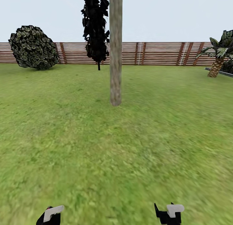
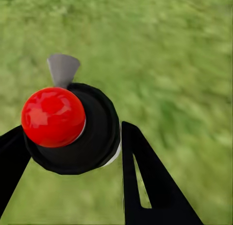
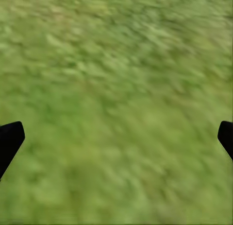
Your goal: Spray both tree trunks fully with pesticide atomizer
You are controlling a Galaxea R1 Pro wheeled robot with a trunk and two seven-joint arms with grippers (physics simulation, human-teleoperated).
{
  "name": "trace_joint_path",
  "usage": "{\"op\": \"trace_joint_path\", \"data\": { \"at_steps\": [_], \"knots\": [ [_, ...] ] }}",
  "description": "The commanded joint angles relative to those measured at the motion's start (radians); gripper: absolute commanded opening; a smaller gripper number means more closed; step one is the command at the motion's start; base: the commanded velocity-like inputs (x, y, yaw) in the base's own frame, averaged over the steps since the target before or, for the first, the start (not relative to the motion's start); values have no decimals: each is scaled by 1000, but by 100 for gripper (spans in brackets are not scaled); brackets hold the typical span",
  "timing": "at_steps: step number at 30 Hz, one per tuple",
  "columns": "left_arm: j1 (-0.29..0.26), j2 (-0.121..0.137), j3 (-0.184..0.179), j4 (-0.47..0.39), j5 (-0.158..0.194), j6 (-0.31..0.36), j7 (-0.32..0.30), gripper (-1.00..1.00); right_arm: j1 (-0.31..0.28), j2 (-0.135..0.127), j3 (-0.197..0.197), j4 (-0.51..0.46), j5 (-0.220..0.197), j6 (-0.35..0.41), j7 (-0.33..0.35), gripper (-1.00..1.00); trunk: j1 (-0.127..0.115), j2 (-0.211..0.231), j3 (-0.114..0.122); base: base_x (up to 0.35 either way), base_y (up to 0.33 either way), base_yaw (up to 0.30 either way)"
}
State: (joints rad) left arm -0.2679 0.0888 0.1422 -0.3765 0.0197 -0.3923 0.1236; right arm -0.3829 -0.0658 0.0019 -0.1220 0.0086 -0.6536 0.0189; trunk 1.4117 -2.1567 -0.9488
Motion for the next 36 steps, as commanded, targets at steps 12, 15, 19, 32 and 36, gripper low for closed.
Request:
{"op": "trace_joint_path", "data": {
  "at_steps": [12, 15, 19, 32, 36],
  "knots": [
    [-1, 0, 0, 1, 2, -3, 1, -100, -1, 0, 0, 1, 1, -3, 2, 100, 0, 0, -1, 337, 0, 0],
    [-1, 0, -1, 1, 2, -3, 1, -100, -1, 0, 0, 1, 1, -3, 2, 100, 0, 0, -1, 337, 0, 0],
    [-1, 0, 0, 1, 2, -3, 1, -100, -1, 0, 0, 1, 1, -3, 2, 100, 0, 0, -1, 337, 0, 0],
    [-1, 0, -1, 1, 2, -3, 1, -100, -1, 0, 0, 1, 1, -3, 2, 100, 0, 0, -1, 337, 0, 0],
    [-1, 0, -1, 1, 2, -3, 1, -100, -1, 0, 0, 1, 1, -3, 2, 100, 0, 0, -1, 337, 0, 0]
  ]
}}
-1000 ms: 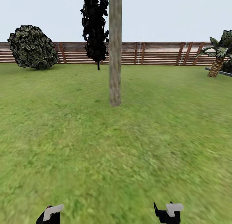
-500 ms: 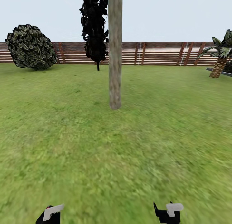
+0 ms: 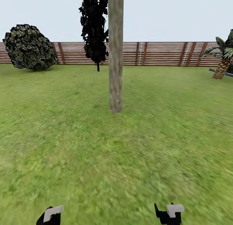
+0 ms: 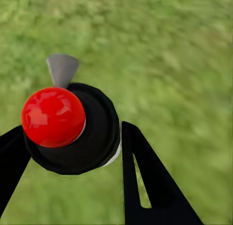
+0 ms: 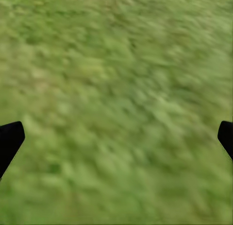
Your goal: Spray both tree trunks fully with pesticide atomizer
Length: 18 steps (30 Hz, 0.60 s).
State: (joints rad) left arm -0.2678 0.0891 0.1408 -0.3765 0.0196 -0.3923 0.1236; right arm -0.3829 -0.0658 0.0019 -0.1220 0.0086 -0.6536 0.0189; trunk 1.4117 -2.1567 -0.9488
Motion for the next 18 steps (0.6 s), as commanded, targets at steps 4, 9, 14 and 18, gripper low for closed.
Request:
{"op": "trace_joint_path", "data": {
  "at_steps": [4, 9, 14, 18],
  "knots": [
    [-1, 0, 1, 0, 2, -4, 2, -100, -1, 2, 0, 1, -2, -3, 0, 100, 0, 0, -1, 337, 0, 0],
    [-1, 1, 1, 1, 1, -5, 1, -100, -1, 1, -4, -1, -9, -2, 0, 100, 0, 0, -1, 337, 0, 0],
    [-1, -1, 1, 1, 0, -5, 1, -100, -1, 0, -5, -1, -9, -2, -1, 100, 0, 0, -1, 337, 0, 0],
    [-1, 5, 3, 1, 1, -5, 1, -100, -1, -4, -5, 2, -6, -2, -1, 100, 0, 0, -1, 337, 0, 0]
  ]
}}
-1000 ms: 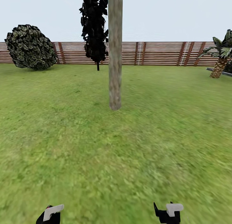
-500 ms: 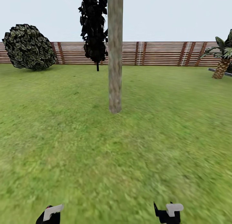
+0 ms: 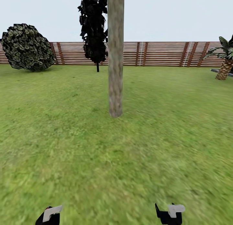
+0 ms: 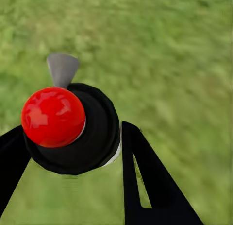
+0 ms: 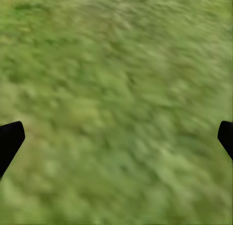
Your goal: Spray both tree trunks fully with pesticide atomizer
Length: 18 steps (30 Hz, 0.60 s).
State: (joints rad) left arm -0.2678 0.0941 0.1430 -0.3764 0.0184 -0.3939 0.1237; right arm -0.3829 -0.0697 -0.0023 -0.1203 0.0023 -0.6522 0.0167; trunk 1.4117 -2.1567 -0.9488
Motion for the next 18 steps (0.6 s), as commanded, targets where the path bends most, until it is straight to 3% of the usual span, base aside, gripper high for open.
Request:
{"op": "trace_joint_path", "data": {
  "at_steps": [1, 18],
  "knots": [
    [-1, -1, 0, 1, 2, -3, 1, -100, -1, 0, 0, 1, 1, -3, 2, 100, 0, 0, -1, 337, 0, 0],
    [-1, -5, -3, 16, -1, -3, -6, -100, 4, -2, 1, 0, 1, -4, 2, 100, 0, 0, -1, 337, 0, 0]
  ]
}}
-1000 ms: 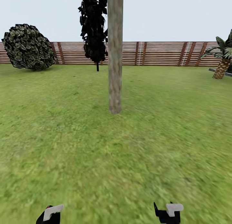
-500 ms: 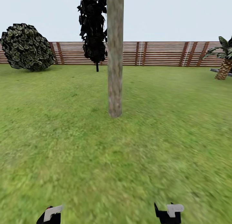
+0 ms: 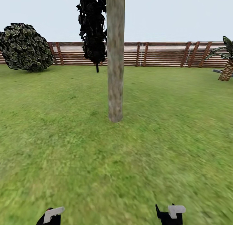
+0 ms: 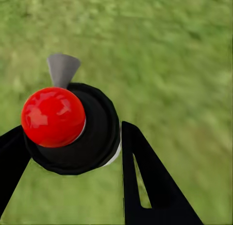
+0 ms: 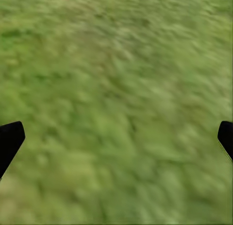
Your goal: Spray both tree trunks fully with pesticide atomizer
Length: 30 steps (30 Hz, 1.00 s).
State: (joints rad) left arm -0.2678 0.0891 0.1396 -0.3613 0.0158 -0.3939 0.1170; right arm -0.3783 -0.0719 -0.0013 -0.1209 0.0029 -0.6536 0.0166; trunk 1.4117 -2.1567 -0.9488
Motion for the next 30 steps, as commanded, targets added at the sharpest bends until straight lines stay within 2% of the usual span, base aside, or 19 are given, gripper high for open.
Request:
{"op": "trace_joint_path", "data": {
  "at_steps": [1, 6, 15, 30],
  "knots": [
    [-1, 0, 0, 1, 1, -3, 1, -100, -1, -1, -1, 0, 0, -3, 2, 100, 0, 0, -1, 338, 0, 0],
    [-1, 0, 0, 1, 1, -3, 1, -100, -1, -2, 0, 0, 0, -3, 2, 100, 0, 0, -1, 338, 0, 33],
    [-1, 0, 0, 0, 1, -3, 3, -100, -1, -2, 0, 0, 0, -3, 2, 100, 0, 0, -1, 338, 0, 175],
    [-1, 0, 0, -4, 1, -3, 4, -100, -1, -2, 0, 0, 3, -3, 5, 100, 0, 0, -1, 338, 0, 12]
  ]
}}
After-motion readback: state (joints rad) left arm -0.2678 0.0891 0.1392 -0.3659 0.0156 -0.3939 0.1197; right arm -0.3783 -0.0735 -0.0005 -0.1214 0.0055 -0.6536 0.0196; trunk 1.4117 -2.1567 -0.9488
